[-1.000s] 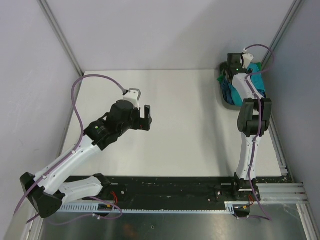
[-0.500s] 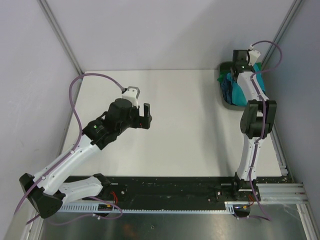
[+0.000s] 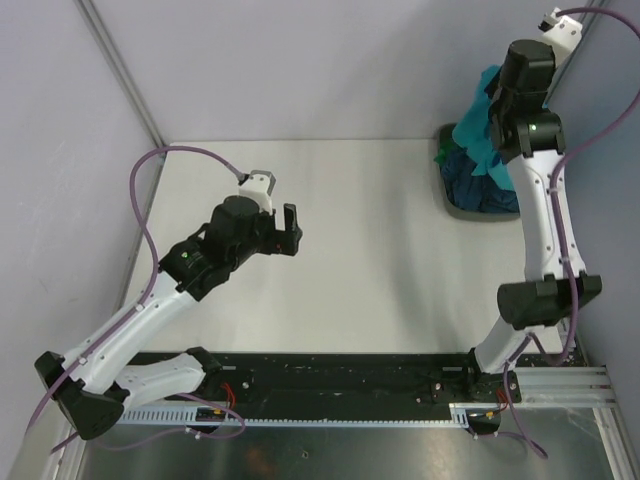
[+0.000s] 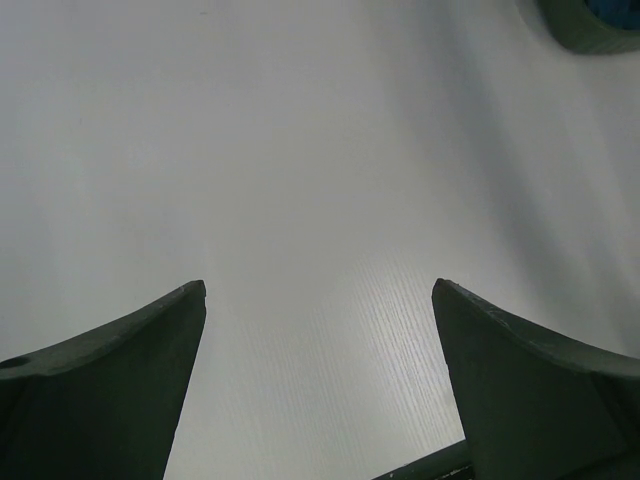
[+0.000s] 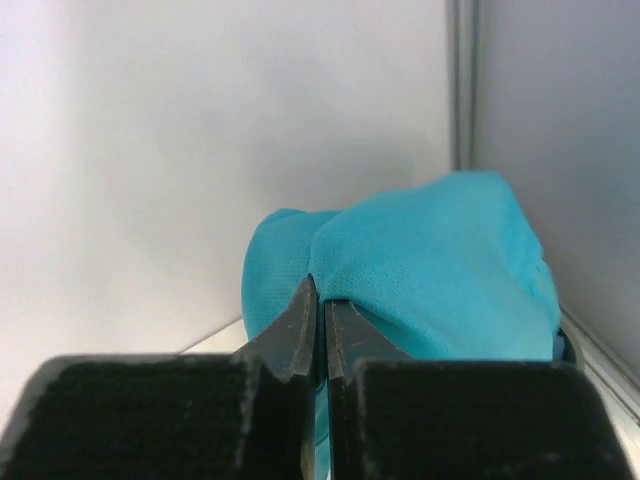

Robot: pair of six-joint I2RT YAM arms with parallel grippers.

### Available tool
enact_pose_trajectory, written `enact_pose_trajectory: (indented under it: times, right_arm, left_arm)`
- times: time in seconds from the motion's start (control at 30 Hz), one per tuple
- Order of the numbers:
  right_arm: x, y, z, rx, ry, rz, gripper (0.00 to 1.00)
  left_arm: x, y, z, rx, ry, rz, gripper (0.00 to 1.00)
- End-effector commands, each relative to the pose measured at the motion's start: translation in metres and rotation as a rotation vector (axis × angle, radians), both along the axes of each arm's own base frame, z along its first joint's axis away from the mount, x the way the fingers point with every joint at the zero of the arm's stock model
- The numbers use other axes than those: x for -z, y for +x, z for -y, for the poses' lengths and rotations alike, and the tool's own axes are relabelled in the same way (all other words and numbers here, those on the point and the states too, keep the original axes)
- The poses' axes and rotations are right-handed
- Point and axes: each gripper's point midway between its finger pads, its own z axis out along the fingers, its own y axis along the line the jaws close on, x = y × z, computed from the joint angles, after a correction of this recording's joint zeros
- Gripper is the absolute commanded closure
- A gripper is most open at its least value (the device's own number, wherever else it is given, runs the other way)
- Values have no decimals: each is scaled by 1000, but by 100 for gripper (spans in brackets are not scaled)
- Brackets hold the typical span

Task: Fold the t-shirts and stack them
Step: Move the tshirt to the center of the board

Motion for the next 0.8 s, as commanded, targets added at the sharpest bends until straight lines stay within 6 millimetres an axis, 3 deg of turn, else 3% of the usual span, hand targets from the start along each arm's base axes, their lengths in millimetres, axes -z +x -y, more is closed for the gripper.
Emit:
enact_pose_trajectory:
  times: [0.0, 0.1, 0.23, 0.33, 0.5, 0.53, 0.63, 0.7, 0.77]
  right_arm:
    - [-65, -44, -46, -114, -37, 126, 100]
    - [-76, -65, -87, -202, -30, 151, 100]
    - [-60, -85, -144, -331, 6, 132, 100]
    - [-28, -97, -189, -428, 44, 87, 100]
    - [50, -102, -258, -563, 90, -57, 98]
    - [68, -100, -271, -597, 102, -99, 88]
    - [117, -98, -301, -683, 107, -235, 42]
    - [133, -99, -309, -712, 94, -290, 24]
    - [138, -103, -309, -725, 81, -313, 15]
  left_arm:
    - [-40, 5, -6, -38, -70, 94, 1]
    - [-43, 3, -9, -48, -82, 100, 1]
    - [-45, -1, -14, -59, -100, 110, 0]
    - [-42, -5, -18, -65, -108, 109, 1]
    - [-33, -10, -23, -76, -113, 98, 1]
    - [-30, -11, -23, -75, -113, 91, 0]
    - [-19, -14, -23, -72, -109, 70, 1]
    - [-10, -16, -23, -72, -101, 54, 1]
    - [-2, -16, -23, -72, -92, 39, 1]
